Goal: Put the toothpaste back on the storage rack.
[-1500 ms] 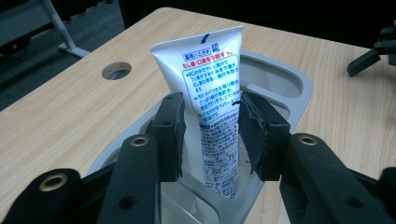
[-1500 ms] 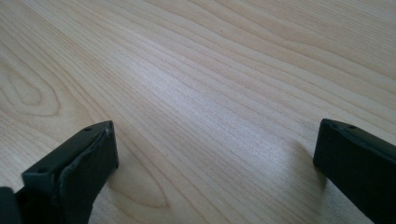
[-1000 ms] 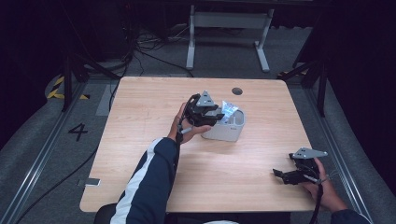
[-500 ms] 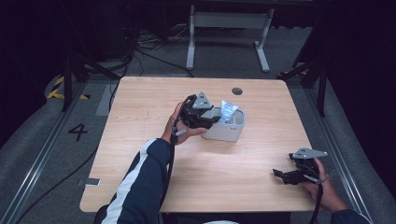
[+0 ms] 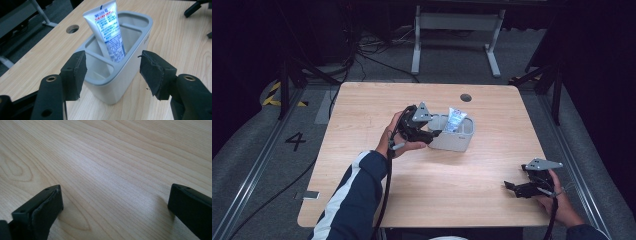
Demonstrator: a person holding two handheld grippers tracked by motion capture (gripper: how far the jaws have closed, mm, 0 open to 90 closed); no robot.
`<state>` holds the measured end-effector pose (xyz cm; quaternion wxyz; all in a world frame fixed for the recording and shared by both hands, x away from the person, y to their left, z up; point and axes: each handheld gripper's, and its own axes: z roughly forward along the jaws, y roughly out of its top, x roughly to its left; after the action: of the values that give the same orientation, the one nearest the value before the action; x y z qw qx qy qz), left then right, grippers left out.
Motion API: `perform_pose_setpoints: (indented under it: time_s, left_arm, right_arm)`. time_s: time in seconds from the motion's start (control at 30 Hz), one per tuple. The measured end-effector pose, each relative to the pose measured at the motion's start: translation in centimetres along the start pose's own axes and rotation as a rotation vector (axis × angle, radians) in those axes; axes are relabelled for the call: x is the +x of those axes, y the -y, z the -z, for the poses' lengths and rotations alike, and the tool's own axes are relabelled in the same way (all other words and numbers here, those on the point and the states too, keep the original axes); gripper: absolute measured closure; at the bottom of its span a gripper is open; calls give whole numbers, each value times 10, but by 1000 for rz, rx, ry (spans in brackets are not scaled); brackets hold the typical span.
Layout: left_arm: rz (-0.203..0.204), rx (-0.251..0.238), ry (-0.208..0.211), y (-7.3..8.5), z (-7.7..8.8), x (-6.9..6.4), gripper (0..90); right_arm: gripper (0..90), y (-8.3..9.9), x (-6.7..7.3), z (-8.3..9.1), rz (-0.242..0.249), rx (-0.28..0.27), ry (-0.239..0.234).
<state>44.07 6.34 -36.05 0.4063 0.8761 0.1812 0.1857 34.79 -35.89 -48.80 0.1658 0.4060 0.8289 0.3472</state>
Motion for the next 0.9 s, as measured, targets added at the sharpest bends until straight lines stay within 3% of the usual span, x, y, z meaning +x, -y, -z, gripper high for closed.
perform_pose_setpoints:
  time_s: [0.53,0.9]
  left_arm:
    - [-44,89,-25,20,14,-6,339]
    - [-50,146,-35,40,19,-8,323]
  right_arm:
    - [2,0,0,0,-1,0,0]
    - [2,0,0,0,-1,0,1]
